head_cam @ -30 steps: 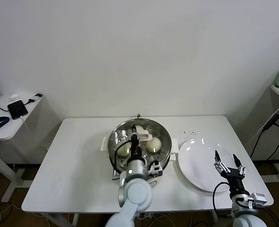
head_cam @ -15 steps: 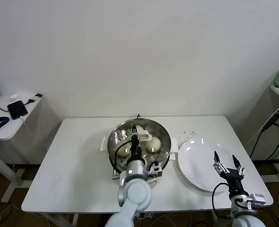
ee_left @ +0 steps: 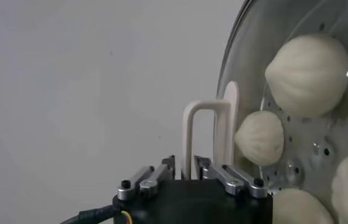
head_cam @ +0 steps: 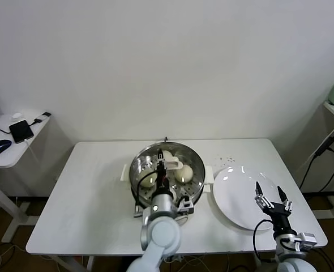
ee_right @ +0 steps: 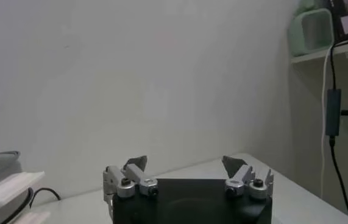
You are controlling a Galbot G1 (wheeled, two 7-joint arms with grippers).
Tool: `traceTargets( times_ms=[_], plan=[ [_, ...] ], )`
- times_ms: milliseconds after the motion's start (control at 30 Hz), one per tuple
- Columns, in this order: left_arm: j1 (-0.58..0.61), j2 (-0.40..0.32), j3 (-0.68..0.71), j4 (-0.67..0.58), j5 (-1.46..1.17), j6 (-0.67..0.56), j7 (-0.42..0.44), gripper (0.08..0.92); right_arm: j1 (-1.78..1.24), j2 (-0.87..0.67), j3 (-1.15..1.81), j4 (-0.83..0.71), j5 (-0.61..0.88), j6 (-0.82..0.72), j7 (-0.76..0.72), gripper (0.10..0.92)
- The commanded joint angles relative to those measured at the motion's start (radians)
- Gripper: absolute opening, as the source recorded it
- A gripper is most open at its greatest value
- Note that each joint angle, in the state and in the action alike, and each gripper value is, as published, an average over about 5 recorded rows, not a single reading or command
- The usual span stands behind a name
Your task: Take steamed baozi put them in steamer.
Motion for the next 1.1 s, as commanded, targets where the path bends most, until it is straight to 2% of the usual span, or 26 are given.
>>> traceTargets(
  times_ms=[33,500,600,833,1100],
  plan=[
    [0.044,0.024,0.01,-0.09,-0.054,-0.031,-0.016,0.333,0.002,0.001,-0.001,0.0,-0.001,0.001,0.001,0.823],
    [0.096,0.059,0.026,-0.202,-0.085,-0.022,0.002,0.739,0.001,0.002,-0.002,-0.004,-0.002,0.003,0.002,0.823],
    [0.107,0.066,0.027,-0.23,-0.09,-0.019,0.019,0.801,0.001,0.001,-0.002,-0.006,-0.002,0.003,0.002,0.823],
    [0.138,0.094,0.025,-0.276,-0.093,-0.023,0.046,0.822,0.004,0.0,-0.014,-0.006,-0.001,0.003,0.002,0.823],
    [0.194,0.123,-0.045,-0.336,-0.114,-0.048,0.045,0.823,-0.009,-0.002,-0.05,-0.002,0.0,0.007,0.009,0.823]
  ],
)
